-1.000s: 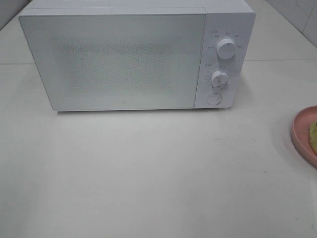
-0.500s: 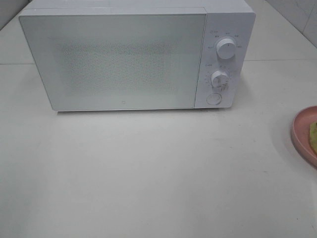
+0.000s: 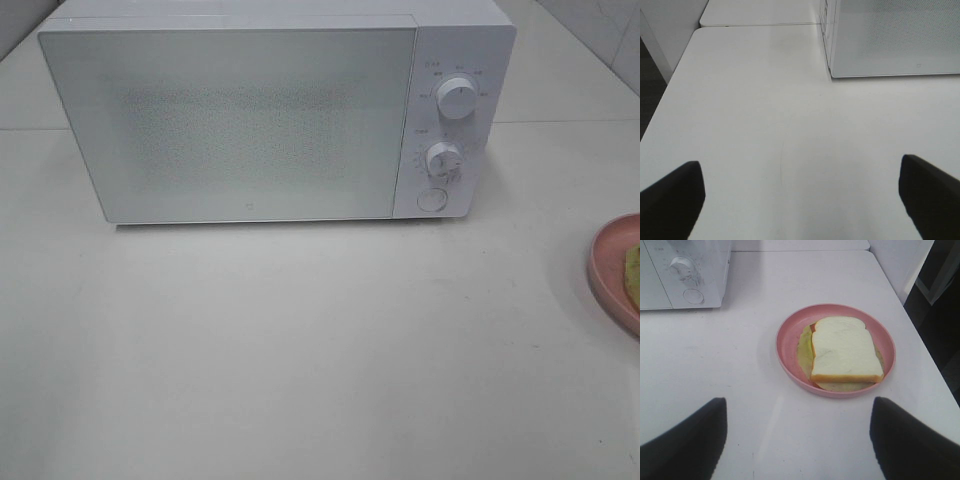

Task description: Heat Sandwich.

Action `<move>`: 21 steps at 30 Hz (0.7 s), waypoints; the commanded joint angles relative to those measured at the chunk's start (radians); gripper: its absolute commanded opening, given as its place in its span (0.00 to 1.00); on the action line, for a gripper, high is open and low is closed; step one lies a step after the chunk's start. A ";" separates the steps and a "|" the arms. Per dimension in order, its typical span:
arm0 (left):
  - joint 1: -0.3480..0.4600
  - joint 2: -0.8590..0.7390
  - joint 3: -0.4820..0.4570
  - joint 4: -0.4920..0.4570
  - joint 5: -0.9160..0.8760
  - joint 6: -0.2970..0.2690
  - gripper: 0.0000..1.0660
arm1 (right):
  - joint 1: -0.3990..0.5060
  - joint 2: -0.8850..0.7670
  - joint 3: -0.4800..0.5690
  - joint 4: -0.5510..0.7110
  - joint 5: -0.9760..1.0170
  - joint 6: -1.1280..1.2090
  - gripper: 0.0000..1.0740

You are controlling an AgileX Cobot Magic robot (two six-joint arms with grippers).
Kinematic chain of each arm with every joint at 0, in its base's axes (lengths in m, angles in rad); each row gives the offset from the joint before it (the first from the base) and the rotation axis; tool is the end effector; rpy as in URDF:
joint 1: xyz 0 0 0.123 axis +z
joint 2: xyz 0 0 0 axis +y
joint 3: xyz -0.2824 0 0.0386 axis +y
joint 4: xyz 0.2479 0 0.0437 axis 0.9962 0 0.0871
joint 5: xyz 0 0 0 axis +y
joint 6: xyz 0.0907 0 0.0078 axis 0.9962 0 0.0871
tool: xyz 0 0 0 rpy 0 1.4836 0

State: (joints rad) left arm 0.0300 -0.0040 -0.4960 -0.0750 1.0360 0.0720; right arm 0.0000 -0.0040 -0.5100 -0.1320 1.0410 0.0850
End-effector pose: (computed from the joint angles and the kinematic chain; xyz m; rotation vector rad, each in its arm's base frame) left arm -0.0039 -0.0060 0.2782 0.0447 2.0170 -0.0246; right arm -0.0062 -0.0103 0.2821 0.0908 2.0032 -0.1027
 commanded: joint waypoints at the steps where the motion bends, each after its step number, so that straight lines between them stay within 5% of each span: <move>1: 0.001 -0.026 0.003 -0.006 -0.007 -0.007 0.95 | -0.002 -0.027 0.004 0.001 -0.004 0.000 0.71; 21: 0.001 -0.026 0.003 -0.006 -0.007 -0.007 0.95 | -0.002 -0.027 0.004 0.001 -0.004 0.000 0.71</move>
State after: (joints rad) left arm 0.0300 -0.0040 -0.4960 -0.0750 1.0360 0.0720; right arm 0.0000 -0.0040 -0.5100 -0.1320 1.0410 0.0850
